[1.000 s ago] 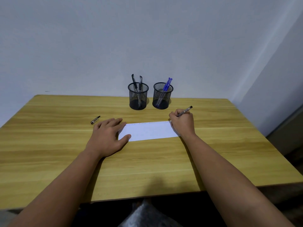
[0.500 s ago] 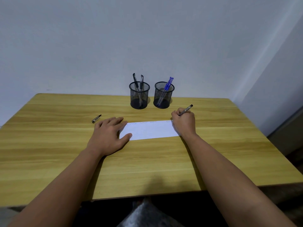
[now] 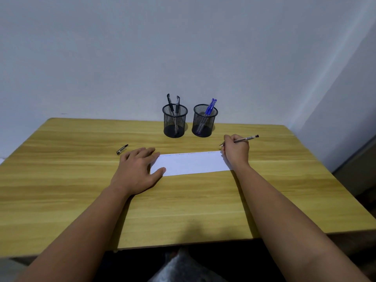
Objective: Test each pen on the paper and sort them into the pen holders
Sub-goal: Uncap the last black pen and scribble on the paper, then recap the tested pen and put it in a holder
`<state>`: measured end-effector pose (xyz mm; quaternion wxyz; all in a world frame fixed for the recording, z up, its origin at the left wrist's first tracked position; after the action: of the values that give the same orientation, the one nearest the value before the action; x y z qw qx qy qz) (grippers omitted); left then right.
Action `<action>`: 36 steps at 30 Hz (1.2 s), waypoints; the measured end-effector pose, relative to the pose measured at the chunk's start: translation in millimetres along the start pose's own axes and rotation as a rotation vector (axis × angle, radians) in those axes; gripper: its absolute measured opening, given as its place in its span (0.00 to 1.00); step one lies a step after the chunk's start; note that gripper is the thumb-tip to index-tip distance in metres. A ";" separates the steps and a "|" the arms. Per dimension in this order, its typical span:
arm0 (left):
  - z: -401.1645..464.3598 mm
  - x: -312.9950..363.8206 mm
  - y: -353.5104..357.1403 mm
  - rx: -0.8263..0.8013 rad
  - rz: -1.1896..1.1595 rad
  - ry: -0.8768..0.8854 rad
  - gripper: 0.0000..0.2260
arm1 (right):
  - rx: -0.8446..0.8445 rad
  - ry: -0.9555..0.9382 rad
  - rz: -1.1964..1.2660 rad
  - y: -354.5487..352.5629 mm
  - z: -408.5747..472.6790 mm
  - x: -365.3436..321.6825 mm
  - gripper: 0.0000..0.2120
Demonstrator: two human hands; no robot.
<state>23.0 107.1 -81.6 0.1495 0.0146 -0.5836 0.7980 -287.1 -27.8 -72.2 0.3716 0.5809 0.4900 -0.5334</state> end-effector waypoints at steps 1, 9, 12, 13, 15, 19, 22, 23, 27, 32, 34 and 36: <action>0.1 -0.2 0.3 -0.004 0.004 -0.001 0.31 | -0.026 0.004 -0.009 2.7 0.6 -0.8 0.13; -0.2 1.4 -3.6 -0.014 -0.017 0.006 0.31 | -0.075 -0.160 -0.070 17.3 -12.3 -38.8 0.20; -0.2 -0.2 -12.6 0.085 -0.162 -0.002 0.29 | -0.138 -0.128 -0.082 35.0 -21.6 -43.2 0.17; 0.1 -2.9 -19.1 0.153 -0.220 -0.010 0.28 | -0.173 -0.108 -0.089 42.4 -27.5 -45.1 0.15; 0.7 -13.4 -32.8 0.264 -0.219 -0.041 0.24 | -0.250 -0.072 -0.099 56.6 -41.1 -49.7 0.13; 2.0 -57.3 -52.6 0.228 0.056 -0.257 0.21 | -0.397 0.021 0.046 83.7 -61.8 -51.1 0.11; -3.0 -86.1 -49.3 0.015 0.140 -0.407 0.17 | -0.436 -0.012 0.038 96.5 -69.7 -50.7 0.09; -5.0 -90.4 -48.1 -0.016 0.160 -0.405 0.16 | -0.441 -0.034 0.024 98.6 -71.6 -50.5 0.09; -9.3 -95.1 -49.7 0.079 0.139 -0.347 0.12 | -0.483 -0.007 0.015 102.8 -76.8 -47.0 0.07; -8.6 -82.2 -56.8 0.163 -0.087 -0.322 0.08 | -0.524 0.003 -0.029 102.4 -85.5 -46.2 0.08; -4.8 -70.5 -59.7 0.208 -0.241 -0.287 0.06 | -0.543 -0.048 -0.037 100.2 -88.0 -47.3 0.05; 1.9 -57.1 -62.1 0.225 -0.367 -0.243 0.05 | -0.569 -0.087 -0.069 98.5 -90.5 -49.0 0.03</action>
<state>93.1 109.7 -34.7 0.2184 0.2327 -0.4921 0.8099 -166.4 26.1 -18.9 0.5220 0.4130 0.6227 -0.4114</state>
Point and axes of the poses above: each hand's wrist, its own z-axis towards the middle knuckle, its own y-axis out of the palm, x = y × z, the point moved 7 cm from there along z, towards the middle knuckle, and after that the axes turned 10 degrees about y, right-handed, at the moved point
